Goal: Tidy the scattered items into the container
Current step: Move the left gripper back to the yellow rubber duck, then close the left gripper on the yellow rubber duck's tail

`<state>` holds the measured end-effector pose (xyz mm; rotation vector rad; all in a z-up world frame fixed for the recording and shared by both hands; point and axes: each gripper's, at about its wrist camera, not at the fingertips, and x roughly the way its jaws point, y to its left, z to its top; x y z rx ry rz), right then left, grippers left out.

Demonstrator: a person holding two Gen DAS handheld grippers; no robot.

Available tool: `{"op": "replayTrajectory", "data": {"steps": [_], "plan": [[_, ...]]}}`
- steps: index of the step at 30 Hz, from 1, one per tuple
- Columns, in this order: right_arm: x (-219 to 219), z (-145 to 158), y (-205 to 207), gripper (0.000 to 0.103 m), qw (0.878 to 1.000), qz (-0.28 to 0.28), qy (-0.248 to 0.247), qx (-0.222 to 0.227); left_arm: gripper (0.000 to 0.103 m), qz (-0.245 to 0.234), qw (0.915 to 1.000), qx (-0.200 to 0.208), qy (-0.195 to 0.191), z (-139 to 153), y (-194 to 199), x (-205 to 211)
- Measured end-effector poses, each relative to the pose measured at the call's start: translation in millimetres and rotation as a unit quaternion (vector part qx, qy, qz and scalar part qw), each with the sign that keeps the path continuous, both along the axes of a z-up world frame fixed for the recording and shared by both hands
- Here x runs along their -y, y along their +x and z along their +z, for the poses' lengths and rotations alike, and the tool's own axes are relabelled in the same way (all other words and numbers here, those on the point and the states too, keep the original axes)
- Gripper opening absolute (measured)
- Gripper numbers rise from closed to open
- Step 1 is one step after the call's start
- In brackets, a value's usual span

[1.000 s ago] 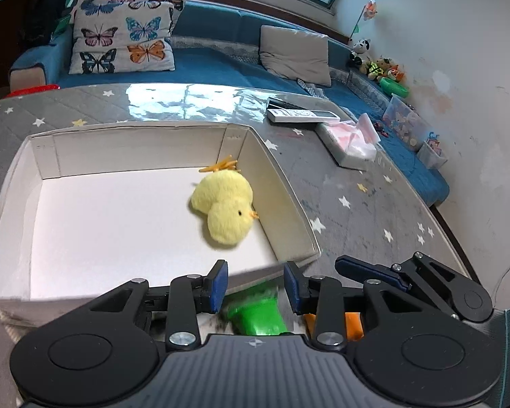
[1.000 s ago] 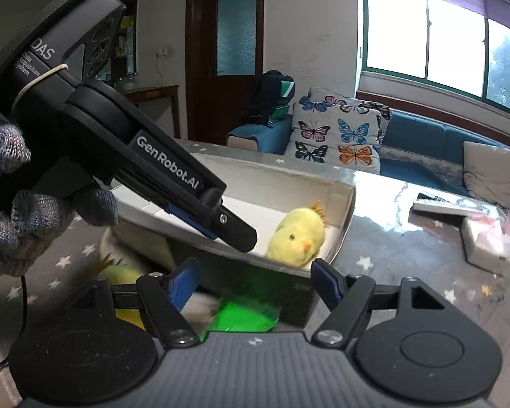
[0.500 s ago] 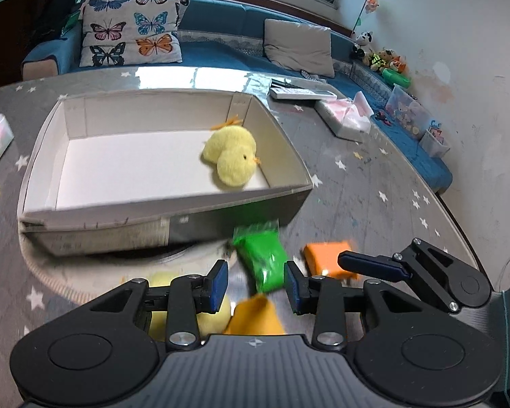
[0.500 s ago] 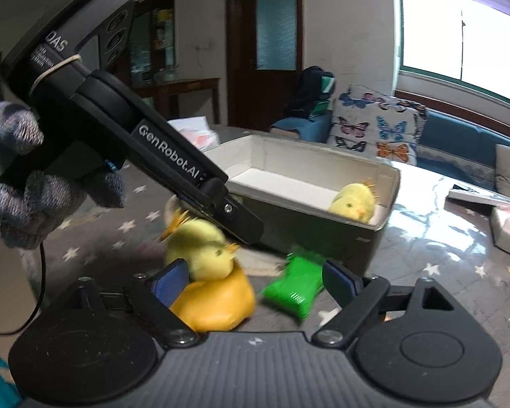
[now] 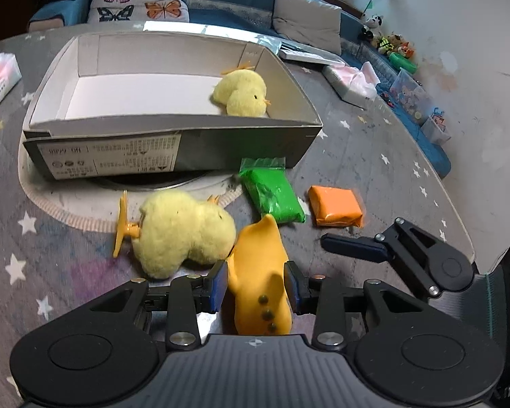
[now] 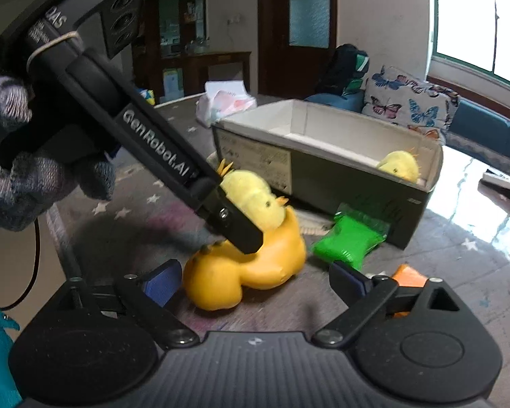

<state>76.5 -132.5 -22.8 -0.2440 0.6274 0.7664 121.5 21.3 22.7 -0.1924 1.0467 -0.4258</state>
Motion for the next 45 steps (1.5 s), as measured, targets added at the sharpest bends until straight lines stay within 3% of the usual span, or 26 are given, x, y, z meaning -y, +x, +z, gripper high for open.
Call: {"op": "replayTrajectory", "data": {"steps": [23, 33, 39, 45], "plan": [[-19.0, -13.7, -16.1, 0.096, 0.999, 0.026, -0.009, -0.02, 0.041, -0.018, 0.9995, -0.005, 0.025, -6.3, -9.0, 9.4], [-12.6, -12.0, -21.5, 0.095, 0.999, 0.032, -0.012, -0.015, 0.041, -0.062, 0.9974, -0.014, 0.033, -10.6, -8.6, 10.6], [-6.3, -8.5, -7.1, 0.096, 1.0, 0.013, -0.013, -0.006, 0.041, -0.092, 0.9946, -0.007, 0.049, -8.9, -9.3, 14.6], [-13.5, -9.7, 2.2, 0.098, 0.999, 0.03, -0.015, -0.004, 0.041, -0.103, 0.9936, -0.018, 0.042, -8.9, -4.2, 11.0]]}}
